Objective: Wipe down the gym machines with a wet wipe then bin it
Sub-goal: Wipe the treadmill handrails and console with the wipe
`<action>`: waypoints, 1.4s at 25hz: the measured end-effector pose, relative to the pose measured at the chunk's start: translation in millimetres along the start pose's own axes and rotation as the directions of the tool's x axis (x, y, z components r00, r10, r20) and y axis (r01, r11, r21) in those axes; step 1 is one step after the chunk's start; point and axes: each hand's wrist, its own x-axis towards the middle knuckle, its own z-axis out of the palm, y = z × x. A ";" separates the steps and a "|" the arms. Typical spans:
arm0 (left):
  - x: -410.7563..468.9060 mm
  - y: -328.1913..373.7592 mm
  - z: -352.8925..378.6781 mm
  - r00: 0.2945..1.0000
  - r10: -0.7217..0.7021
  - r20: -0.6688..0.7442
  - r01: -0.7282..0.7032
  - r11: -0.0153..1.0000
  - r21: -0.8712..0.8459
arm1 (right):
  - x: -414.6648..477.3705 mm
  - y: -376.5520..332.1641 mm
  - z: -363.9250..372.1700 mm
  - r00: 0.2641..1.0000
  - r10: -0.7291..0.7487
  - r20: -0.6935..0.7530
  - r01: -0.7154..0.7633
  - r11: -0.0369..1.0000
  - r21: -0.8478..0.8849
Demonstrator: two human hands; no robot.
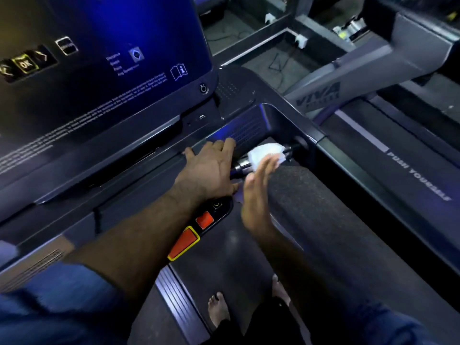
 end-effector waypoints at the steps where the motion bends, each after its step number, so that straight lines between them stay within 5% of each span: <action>1: 0.9 0.5 -0.2 1.000 -0.001 0.005 0.001 1.000 0.023 | 25.7 -8.9 -0.9 0.972 0.210 -0.104 -0.201 0.975 0.097; 3: 1.1 0.8 -1.4 1.000 -0.005 0.014 0.004 0.999 0.042 | 58.2 -32.2 2.7 0.820 0.541 -0.189 -0.410 0.784 0.466; 5: 0.6 3.9 -2.1 1.000 0.005 0.010 -0.005 0.999 0.045 | 41.3 -50.5 8.8 0.778 0.627 0.042 -0.456 0.518 0.724; 8: 0.2 2.4 -3.2 1.000 0.018 0.009 -0.019 0.999 0.039 | 9.0 -68.9 -10.8 0.748 0.615 0.248 -0.600 0.469 0.648; 10: 1.1 0.3 -1.1 1.000 0.023 -0.001 -0.023 0.998 0.051 | 32.8 -50.9 -37.6 0.702 0.600 0.385 -0.644 0.303 0.702; 12: 1.1 0.8 -1.0 1.000 0.016 0.012 -0.016 0.999 0.044 | 68.7 -30.2 -53.4 0.692 0.609 0.388 -0.533 0.069 0.843; 13: 0.1 1.2 -0.7 1.000 0.011 0.020 -0.011 0.999 0.042 | 76.7 -26.9 -52.2 0.682 0.632 0.368 -0.498 0.032 0.867; 16: 0.2 3.3 -5.9 0.998 0.013 0.066 -0.015 0.999 0.037 | 57.9 -40.0 -27.2 0.646 0.601 0.470 -0.638 0.088 0.765; 19: 0.5 4.0 -5.5 0.995 0.026 0.092 -0.031 0.998 0.046 | 46.1 -43.0 -29.0 0.583 0.546 0.602 -0.736 0.040 0.676; 24: 0.7 4.2 -5.1 0.997 0.013 0.072 -0.018 0.997 0.070 | 68.3 -15.8 -46.3 0.666 0.523 0.533 -0.494 -0.227 0.840; 28: 0.2 4.9 -5.9 0.995 -0.001 0.097 -0.007 0.997 0.080 | 47.3 -38.9 -32.1 0.575 0.451 0.682 -0.749 -0.044 0.661; 33: 4.4 5.0 -1.2 0.996 -0.010 0.089 -0.007 0.983 0.183 | 97.4 -15.8 -99.6 0.670 0.604 0.432 -0.473 -0.100 0.875; 35: 5.3 4.2 0.1 0.997 -0.021 0.075 0.007 0.982 0.186 | 100.1 -14.9 -99.2 0.645 0.643 0.413 -0.488 -0.069 0.870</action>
